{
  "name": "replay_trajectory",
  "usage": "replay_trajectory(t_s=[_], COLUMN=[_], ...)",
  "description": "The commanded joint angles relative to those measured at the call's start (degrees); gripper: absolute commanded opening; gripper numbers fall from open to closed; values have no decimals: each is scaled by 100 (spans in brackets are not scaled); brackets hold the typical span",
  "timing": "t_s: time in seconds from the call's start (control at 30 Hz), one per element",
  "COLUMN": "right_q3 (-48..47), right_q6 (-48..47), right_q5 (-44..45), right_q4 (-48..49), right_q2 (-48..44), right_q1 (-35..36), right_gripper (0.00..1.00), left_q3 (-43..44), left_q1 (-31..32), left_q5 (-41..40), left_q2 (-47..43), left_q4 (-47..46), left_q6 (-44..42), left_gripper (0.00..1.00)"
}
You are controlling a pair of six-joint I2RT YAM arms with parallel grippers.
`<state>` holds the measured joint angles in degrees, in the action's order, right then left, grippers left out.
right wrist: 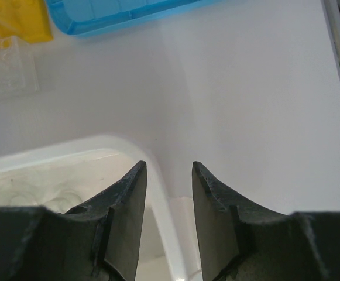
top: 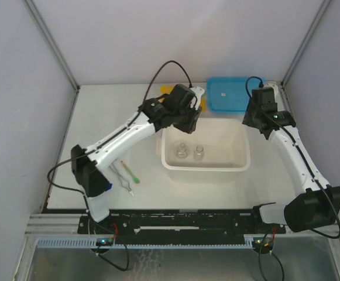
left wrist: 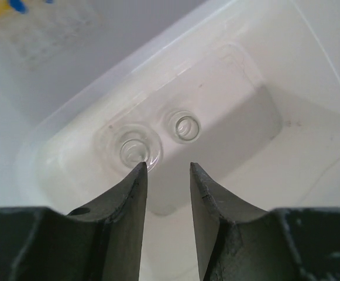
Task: Organize the chemistry lab equipment
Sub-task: Place the chemistry item in the storage box, then pick up the chemistry item at the center of the board.
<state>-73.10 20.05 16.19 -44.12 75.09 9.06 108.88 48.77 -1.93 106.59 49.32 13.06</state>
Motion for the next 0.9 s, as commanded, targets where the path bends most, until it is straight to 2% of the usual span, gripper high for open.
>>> replay_trajectory(t_s=[0.0, 0.23, 0.33, 0.53, 0.77, 0.87], right_q3=[-47, -359, -629, -1322, -1499, -1515], right_q6=[-352, -1161, -1467, -1790, -1917, -1917], right_q5=[321, 1361, 1511, 1434, 1266, 1138], right_q4=[465, 1049, 1214, 1098, 1015, 1024], right_q2=[-510, -843, -826, -488, -79, -23], right_q1=[584, 2338, 2831, 3349, 3556, 3592], right_gripper=[37, 37, 37, 37, 37, 38], left_q3=[-561, -2670, -3212, -3695, -5056, -5592], left_q1=[-344, -1497, -1847, -2003, -2062, -2435], left_q5=[-594, -709, -682, -836, -1064, -1094], left_q2=[-1137, -2691, -3072, -3672, -4674, -5107], left_q4=[80, -190, -189, 415, 790, 759], left_q6=[557, 1575, 1720, 2028, 2866, 3292], left_gripper=[38, 38, 38, 37, 42, 44])
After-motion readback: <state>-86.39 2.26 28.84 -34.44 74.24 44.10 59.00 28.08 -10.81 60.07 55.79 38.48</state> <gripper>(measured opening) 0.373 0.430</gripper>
